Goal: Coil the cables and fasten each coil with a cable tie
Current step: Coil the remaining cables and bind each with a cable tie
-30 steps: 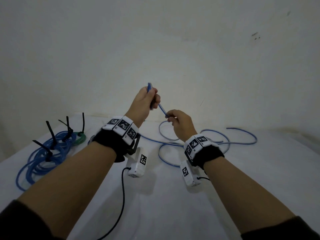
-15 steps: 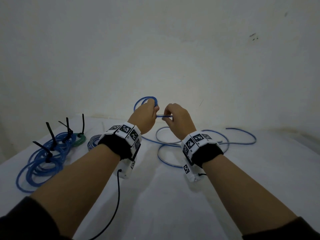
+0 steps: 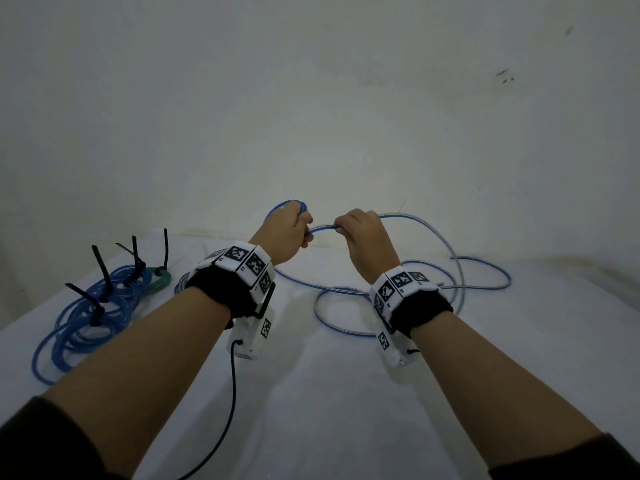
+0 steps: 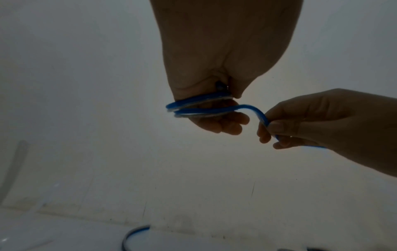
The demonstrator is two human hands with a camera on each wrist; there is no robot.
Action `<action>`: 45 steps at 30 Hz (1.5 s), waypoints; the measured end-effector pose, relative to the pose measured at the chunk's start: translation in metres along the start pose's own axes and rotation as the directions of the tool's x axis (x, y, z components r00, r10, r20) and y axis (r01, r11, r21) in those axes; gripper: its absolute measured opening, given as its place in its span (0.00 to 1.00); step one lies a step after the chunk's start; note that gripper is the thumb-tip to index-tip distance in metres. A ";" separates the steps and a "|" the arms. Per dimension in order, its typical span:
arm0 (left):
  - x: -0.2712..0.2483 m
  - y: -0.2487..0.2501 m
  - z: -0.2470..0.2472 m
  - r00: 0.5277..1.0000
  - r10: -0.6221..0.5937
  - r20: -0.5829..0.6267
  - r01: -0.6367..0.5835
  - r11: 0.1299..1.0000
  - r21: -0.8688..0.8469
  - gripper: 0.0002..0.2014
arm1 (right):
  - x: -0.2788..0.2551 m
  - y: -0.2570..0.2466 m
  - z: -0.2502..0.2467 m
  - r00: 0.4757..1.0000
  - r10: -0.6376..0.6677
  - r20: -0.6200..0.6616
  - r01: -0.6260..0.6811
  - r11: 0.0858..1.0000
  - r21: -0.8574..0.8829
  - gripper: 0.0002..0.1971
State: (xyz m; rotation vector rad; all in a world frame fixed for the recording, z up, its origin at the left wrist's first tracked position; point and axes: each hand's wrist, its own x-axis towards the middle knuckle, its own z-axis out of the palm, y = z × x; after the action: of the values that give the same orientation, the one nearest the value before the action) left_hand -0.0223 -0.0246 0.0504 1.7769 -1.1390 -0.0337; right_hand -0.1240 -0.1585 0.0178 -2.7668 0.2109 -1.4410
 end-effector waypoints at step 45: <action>-0.006 0.020 -0.015 0.924 -0.165 0.345 0.353 0.715 -0.603 0.18 | -0.014 0.012 -0.011 0.811 0.514 0.281 -0.572 0.592 0.568 0.05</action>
State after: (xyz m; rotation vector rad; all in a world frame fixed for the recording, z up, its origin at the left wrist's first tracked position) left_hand -0.0323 -0.0113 0.0704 1.2830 -0.8840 -0.7856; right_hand -0.1419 -0.1680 0.0113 -1.9469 0.4351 -0.9716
